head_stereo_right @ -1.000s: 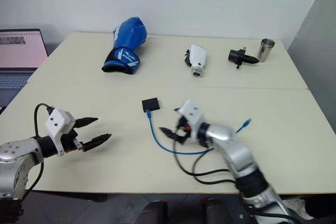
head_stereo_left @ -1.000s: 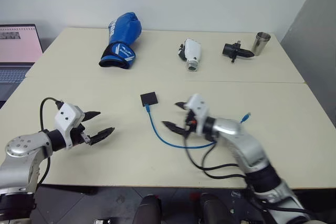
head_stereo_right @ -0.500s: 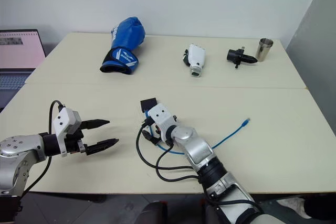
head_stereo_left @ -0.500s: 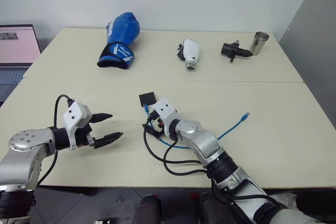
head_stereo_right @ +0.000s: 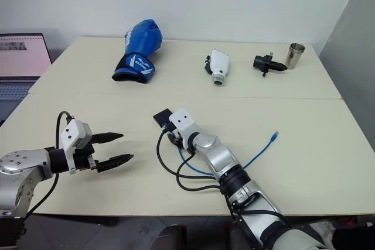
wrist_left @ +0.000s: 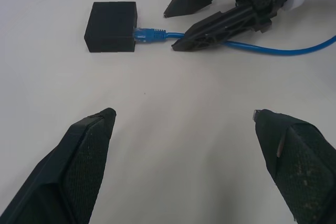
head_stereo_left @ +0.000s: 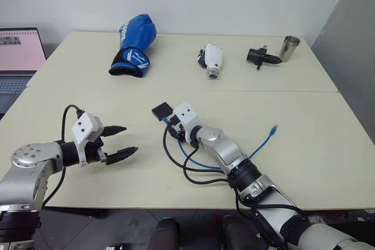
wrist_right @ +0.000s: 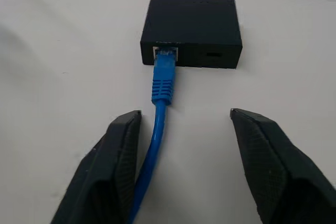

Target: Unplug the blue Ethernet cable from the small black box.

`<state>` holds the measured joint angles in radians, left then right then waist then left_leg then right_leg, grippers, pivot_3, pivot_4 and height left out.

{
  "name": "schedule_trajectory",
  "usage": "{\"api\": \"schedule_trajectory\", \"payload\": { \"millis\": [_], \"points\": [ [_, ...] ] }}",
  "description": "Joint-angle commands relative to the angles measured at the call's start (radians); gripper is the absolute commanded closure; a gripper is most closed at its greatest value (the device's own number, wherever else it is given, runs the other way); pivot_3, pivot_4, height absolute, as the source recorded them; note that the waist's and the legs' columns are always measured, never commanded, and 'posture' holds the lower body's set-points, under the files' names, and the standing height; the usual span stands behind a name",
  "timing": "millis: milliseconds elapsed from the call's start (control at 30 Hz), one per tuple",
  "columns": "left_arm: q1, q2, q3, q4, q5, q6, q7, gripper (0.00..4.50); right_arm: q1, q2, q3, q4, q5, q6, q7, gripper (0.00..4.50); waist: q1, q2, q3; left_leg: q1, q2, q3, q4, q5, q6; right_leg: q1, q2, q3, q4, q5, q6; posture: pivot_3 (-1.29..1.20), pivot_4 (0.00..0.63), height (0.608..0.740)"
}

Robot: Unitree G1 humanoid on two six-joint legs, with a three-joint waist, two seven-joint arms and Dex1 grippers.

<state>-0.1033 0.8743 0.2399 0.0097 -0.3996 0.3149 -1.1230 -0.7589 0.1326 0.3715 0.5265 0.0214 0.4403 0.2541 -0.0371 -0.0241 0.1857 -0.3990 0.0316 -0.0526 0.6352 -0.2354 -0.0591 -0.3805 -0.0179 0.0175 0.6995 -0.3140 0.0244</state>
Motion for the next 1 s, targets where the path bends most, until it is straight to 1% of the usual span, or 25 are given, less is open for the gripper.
{"api": "schedule_trajectory", "payload": {
  "millis": [33,100,167,233,267,367,500,533,600,667,767,867,1000],
  "points": [
    [-0.020,0.001,0.003,-0.001,0.000,-0.015,0.006,0.00,-0.040,0.094,0.001,0.021,-0.012,-0.012,-0.009,2.70,0.000,0.000,0.000,0.000,0.000,0.000,0.000,0.000,0.000,0.000,0.000,0.000,0.000,0.000,0.000,0.00,0.150,0.740],
    [-0.023,-0.001,0.006,0.002,-0.003,-0.008,0.012,0.00,-0.034,0.084,0.005,0.013,-0.015,-0.017,-0.006,3.09,0.000,0.000,0.000,0.000,0.000,0.000,0.000,0.000,0.000,0.000,0.000,0.000,0.000,0.000,0.000,0.00,0.150,0.740],
    [-0.027,-0.004,0.010,0.008,-0.007,0.002,0.019,0.00,-0.031,0.059,0.013,-0.006,-0.021,-0.028,0.011,3.67,0.000,0.000,0.000,0.000,0.000,0.000,0.000,0.000,0.000,0.000,0.000,0.000,0.000,0.000,0.000,0.00,0.150,0.740],
    [-0.032,-0.009,0.014,0.014,-0.015,0.020,0.030,0.00,-0.024,0.025,0.021,-0.038,-0.022,-0.049,0.055,4.23,0.000,0.000,0.000,0.000,0.000,0.000,0.000,0.000,0.000,0.000,0.000,0.000,0.000,0.000,0.000,0.00,0.150,0.740],
    [-0.032,-0.007,0.012,0.014,-0.020,0.041,0.033,0.00,-0.020,0.004,0.023,-0.060,-0.019,-0.053,0.084,4.41,0.000,0.000,0.000,0.000,0.000,0.000,0.000,0.000,0.000,0.000,0.000,0.000,0.000,0.000,0.000,0.00,0.150,0.740],
    [-0.036,-0.012,0.014,-0.008,-0.065,0.141,0.045,0.00,0.000,-0.080,0.031,-0.150,-0.017,-0.086,0.195,4.47,0.000,0.001,0.000,-0.001,0.000,0.000,0.000,0.000,0.000,-0.001,0.000,0.000,0.000,0.000,0.000,0.00,0.150,0.740],
    [-0.042,-0.038,0.045,-0.027,-0.161,0.290,0.077,0.00,0.041,-0.234,0.049,-0.291,-0.024,-0.220,0.354,4.47,0.006,0.000,0.000,-0.002,-0.001,0.000,0.000,0.000,0.000,-0.001,0.000,0.000,-0.001,0.000,0.000,0.00,0.150,0.740],
    [-0.037,-0.040,0.047,-0.040,-0.190,0.334,0.075,0.00,0.057,-0.288,0.054,-0.330,-0.036,-0.303,0.396,4.47,0.005,0.000,0.000,-0.002,-0.001,0.000,0.000,0.000,0.000,0.000,-0.001,-0.001,-0.002,0.000,0.000,0.00,0.150,0.740],
    [-0.051,-0.050,0.066,-0.072,-0.304,0.496,0.087,0.00,0.090,-0.414,0.069,-0.399,-0.065,-0.477,0.490,4.47,0.005,0.000,0.000,-0.002,-0.001,0.000,0.000,0.000,0.000,-0.001,-0.001,0.000,-0.002,0.000,0.000,0.00,0.150,0.740],
    [-0.077,-0.059,0.087,-0.095,-0.401,0.615,0.105,0.00,0.112,-0.494,0.072,-0.428,-0.071,-0.607,0.556,4.47,0.004,0.000,0.001,-0.002,-0.001,0.000,0.000,0.000,0.000,0.000,-0.001,0.000,-0.002,0.000,0.000,0.00,0.150,0.740],
    [-0.115,-0.071,0.113,-0.105,-0.487,0.720,0.141,0.00,0.121,-0.538,0.062,-0.409,-0.065,-0.719,0.597,4.47,0.000,0.000,0.001,-0.002,-0.001,0.000,0.000,0.000,0.000,0.000,-0.001,-0.001,-0.002,0.000,0.000,0.00,0.150,0.740],
    [-0.133,-0.091,0.127,-0.129,-0.573,0.809,0.172,0.00,0.115,-0.568,0.055,-0.357,-0.101,-0.859,0.598,4.47,-0.010,0.000,0.001,-0.001,0.002,-0.001,0.000,0.000,0.000,0.001,0.000,0.000,-0.001,0.000,0.000,0.00,0.150,0.740],
    [-0.151,-0.125,0.137,-0.146,-0.645,0.868,0.222,0.00,0.100,-0.575,0.037,-0.317,-0.115,-0.972,0.589,4.47,-0.013,0.000,0.001,0.000,0.001,0.000,0.000,0.000,0.000,0.001,-0.001,0.000,-0.001,0.000,0.000,0.00,0.150,0.740]
  ]
}}
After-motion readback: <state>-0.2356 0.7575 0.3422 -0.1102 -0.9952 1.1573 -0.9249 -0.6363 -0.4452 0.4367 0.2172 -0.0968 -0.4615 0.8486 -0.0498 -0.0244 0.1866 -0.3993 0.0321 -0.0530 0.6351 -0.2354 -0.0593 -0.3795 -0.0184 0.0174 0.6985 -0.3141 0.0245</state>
